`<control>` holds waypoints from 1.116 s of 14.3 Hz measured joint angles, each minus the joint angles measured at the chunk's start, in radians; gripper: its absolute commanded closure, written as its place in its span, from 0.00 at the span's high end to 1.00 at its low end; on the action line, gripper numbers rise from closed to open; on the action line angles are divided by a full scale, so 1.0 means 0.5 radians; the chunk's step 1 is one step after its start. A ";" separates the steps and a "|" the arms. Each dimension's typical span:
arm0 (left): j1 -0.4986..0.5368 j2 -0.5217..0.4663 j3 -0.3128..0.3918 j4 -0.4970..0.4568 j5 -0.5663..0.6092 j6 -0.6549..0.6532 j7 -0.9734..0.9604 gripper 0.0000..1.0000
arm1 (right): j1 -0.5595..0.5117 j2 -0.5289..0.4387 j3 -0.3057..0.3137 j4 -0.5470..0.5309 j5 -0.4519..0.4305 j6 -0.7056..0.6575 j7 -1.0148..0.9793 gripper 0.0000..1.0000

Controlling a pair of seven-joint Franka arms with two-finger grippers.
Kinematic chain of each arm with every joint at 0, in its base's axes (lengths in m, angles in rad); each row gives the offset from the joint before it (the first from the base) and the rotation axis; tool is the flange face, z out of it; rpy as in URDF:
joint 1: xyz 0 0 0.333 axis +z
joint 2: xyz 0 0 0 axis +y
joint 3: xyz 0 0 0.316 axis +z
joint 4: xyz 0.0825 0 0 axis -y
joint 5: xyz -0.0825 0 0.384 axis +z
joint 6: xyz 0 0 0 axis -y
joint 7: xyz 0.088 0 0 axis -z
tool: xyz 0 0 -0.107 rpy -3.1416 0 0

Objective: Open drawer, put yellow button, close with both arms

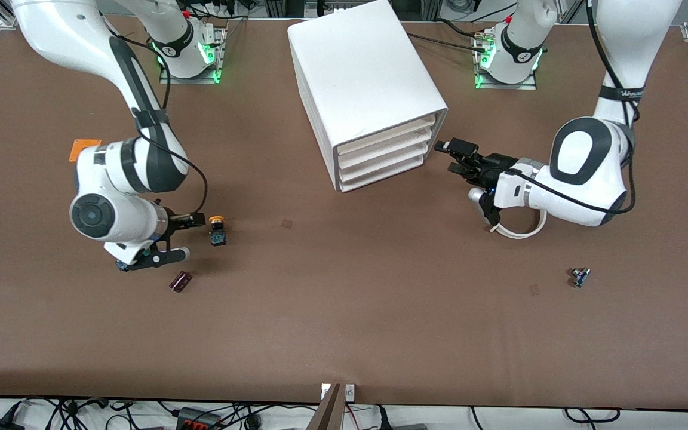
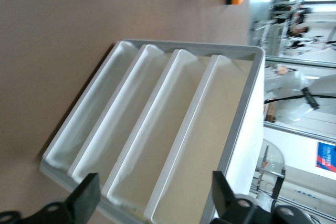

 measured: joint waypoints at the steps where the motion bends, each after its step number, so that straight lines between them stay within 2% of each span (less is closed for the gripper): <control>1: 0.000 0.000 0.000 -0.064 -0.075 0.016 0.079 0.83 | 0.026 0.040 0.000 0.015 0.000 0.028 0.000 1.00; 4: -0.002 -0.001 -0.001 -0.212 -0.233 0.024 0.275 0.81 | 0.078 0.151 0.000 0.074 0.003 0.097 0.033 1.00; 6: -0.005 -0.002 -0.014 -0.289 -0.282 0.024 0.377 0.75 | 0.086 0.205 0.000 0.095 0.005 0.148 0.037 1.00; 11: -0.011 -0.003 -0.092 -0.444 -0.389 0.055 0.536 0.72 | 0.101 0.302 0.000 0.098 0.040 0.165 0.039 1.00; 13: -0.013 -0.003 -0.127 -0.483 -0.417 0.106 0.593 0.54 | 0.121 0.333 0.000 0.098 0.074 0.175 0.039 1.00; 15: -0.017 -0.003 -0.147 -0.507 -0.418 0.126 0.652 0.27 | 0.138 0.345 0.000 0.098 0.077 0.177 0.040 1.00; 16: -0.021 -0.003 -0.155 -0.516 -0.418 0.127 0.667 0.17 | 0.140 0.347 0.000 0.098 0.077 0.177 0.040 0.95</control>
